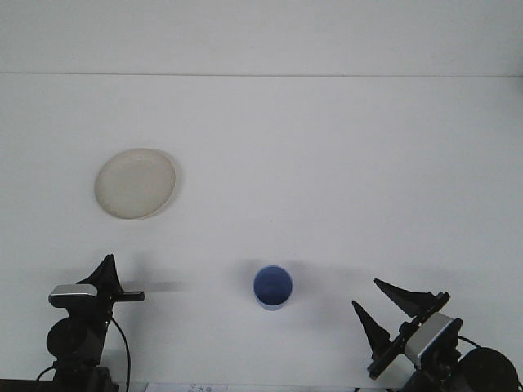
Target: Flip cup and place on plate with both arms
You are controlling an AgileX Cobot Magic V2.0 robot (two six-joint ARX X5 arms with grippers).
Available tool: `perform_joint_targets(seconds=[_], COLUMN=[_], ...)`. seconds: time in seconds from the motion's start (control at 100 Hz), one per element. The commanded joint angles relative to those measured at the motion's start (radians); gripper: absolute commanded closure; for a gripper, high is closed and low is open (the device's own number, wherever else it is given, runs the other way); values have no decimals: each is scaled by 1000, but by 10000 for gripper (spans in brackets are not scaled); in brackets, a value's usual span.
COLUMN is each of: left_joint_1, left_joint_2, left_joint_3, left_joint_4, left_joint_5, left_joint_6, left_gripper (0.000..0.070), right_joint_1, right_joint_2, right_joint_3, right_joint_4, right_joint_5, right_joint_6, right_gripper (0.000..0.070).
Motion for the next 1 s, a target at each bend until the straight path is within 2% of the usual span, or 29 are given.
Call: perform_joint_targets(seconds=[0.0,0.07,0.19,0.24,0.3,0.41,0.51,0.55,0.62,0.66,0.75,0.89,0.99], left_joint_1=[1,1,1,1,0,-3,-9,-13,-25,-35,-76,-206,-328], left_joint_2=[-1,-1,-1,-1,4,63,178,238,354,422,576,797,934], left_joint_3=[-19,-19,-10,14,76,249,432,506,629,694,829,999,1086], left_joint_4=[12,23,31,23,-18,-140,-263,-310,-391,-443,-576,-750,-804], left_joint_5=[1,1,4,34,85,127,196,242,339,394,479,506,501], left_joint_6=[-95,-128,-264,-303,-306,-312,-264,-240,-199,-173,-126,-109,-108], left_gripper=[685,685,685,688,688,688,674,620,433,355,293,115,118], right_joint_1=[9,9,9,9,9,9,9,9,9,9,9,9,9], right_joint_2=[-3,-3,-2,-2,-2,-2,-2,-2,-2,-2,-2,-2,-2], right_joint_3=[8,8,8,8,8,8,8,8,8,8,8,8,8], right_joint_4=[8,8,8,8,8,8,8,8,9,9,9,9,9], right_joint_5=[-1,-2,-3,-3,-3,-3,-3,-3,-3,-3,-3,-3,-3], right_joint_6=[14,14,14,13,13,14,14,13,14,13,14,14,13], right_gripper=[317,317,317,317,317,317,318,317,317,318,317,317,318])
